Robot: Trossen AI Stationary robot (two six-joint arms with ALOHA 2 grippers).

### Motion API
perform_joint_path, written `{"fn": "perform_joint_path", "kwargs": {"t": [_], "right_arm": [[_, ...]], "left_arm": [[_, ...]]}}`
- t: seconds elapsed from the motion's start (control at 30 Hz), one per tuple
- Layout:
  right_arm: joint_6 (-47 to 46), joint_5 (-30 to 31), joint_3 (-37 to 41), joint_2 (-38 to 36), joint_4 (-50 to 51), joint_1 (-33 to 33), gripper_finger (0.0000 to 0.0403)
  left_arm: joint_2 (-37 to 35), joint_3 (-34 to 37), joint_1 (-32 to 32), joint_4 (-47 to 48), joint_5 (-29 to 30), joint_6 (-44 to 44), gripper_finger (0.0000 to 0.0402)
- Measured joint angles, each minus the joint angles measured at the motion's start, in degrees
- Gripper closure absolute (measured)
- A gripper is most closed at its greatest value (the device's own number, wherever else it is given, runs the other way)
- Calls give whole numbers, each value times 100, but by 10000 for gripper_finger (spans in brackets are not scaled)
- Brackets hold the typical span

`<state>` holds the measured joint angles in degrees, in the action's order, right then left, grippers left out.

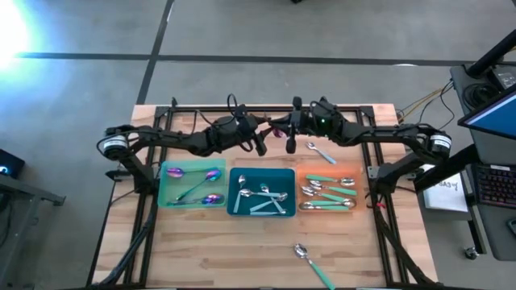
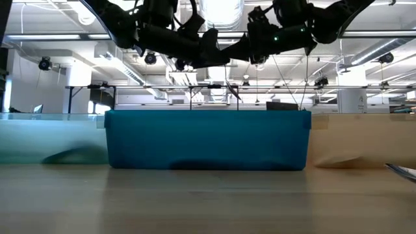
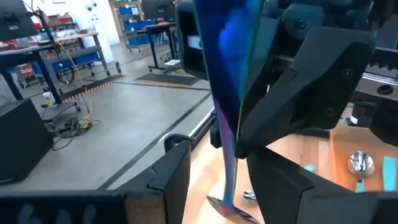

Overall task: Sort silverware by color (type)
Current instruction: Put the violet spoon into the green bin

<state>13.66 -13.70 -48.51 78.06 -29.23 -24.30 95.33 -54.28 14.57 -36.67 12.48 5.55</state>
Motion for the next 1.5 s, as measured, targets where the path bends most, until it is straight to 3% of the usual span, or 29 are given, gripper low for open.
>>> {"fn": "perform_joint_path", "kwargs": {"t": [0.17, 0.33, 0.57, 0.93, 1.13, 1.5], "right_arm": [[135, 22, -2, -2, -5, 108, 394], [139, 45, -2, -2, -5, 101, 394], [97, 304, -2, -2, 7, 108, 379], [262, 1015, -2, -345, 757, 95, 264], [-421, 1992, -10, -673, 2004, 79, 238], [-1754, 1970, -9, -817, 3855, 73, 268]], "left_arm": [[0, 0, 7, 11, -3, -15, 295], [-2, 0, 9, 81, -7, -277, 386], [-33, 0, 35, 235, -5, -370, 396], [-193, 4, 94, 709, 54, -418, 400], [-908, 4, 109, 2615, 52, -514, 401], [-2577, -227, -64, 7130, -99, -2139, 401]]}}
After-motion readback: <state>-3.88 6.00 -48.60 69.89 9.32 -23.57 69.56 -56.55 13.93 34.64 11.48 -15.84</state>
